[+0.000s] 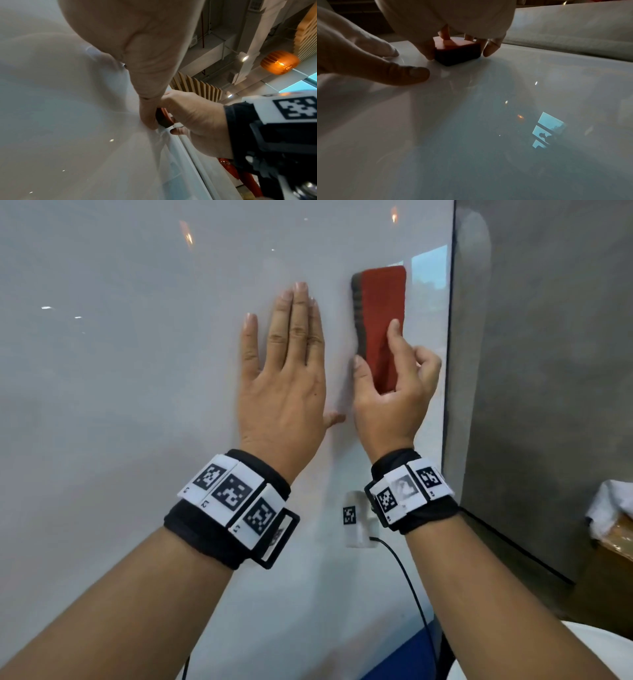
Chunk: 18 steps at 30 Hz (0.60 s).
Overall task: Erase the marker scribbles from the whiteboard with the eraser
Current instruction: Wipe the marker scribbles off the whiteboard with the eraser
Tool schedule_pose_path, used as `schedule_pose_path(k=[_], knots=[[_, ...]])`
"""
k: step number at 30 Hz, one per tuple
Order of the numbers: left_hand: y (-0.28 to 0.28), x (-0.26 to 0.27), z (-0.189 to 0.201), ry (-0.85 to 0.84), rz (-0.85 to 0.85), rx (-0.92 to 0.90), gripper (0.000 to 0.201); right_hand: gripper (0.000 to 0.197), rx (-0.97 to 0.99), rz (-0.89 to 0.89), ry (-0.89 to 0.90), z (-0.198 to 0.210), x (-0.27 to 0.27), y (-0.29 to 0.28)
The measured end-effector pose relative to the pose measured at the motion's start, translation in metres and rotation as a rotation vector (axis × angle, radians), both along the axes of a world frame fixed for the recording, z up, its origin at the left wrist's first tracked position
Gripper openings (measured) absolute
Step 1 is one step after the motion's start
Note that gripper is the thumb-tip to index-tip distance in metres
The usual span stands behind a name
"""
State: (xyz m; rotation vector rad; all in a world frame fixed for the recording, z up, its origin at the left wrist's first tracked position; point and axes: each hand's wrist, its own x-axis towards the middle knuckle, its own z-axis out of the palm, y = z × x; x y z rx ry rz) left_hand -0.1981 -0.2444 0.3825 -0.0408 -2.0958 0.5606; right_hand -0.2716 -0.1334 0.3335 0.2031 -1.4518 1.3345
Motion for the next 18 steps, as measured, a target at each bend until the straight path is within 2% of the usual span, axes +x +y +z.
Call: schedule_pose_path(k=[6, 12, 15, 18], knots=[[-0.002, 0.004, 0.001, 0.030, -0.022, -0.022, 0.124, 0.059, 0.038, 0.062, -0.051, 0.000, 0.022, -0.003], [-0.012, 0.023, 0.005, -0.001, -0.210, 0.070, 0.091, 0.068, 0.151, 0.195, -0.157, -0.006, 0.058, -0.011], [-0.021, 0.047, 0.010, -0.090, -0.280, 0.127, 0.097, 0.071, 0.209, 0.215, -0.195, -0.005, 0.077, -0.018], [-0.039, 0.074, 0.012, -0.190, -0.265, 0.094, 0.102, 0.069, 0.313, 0.237, -0.237, -0.004, 0.100, -0.027]])
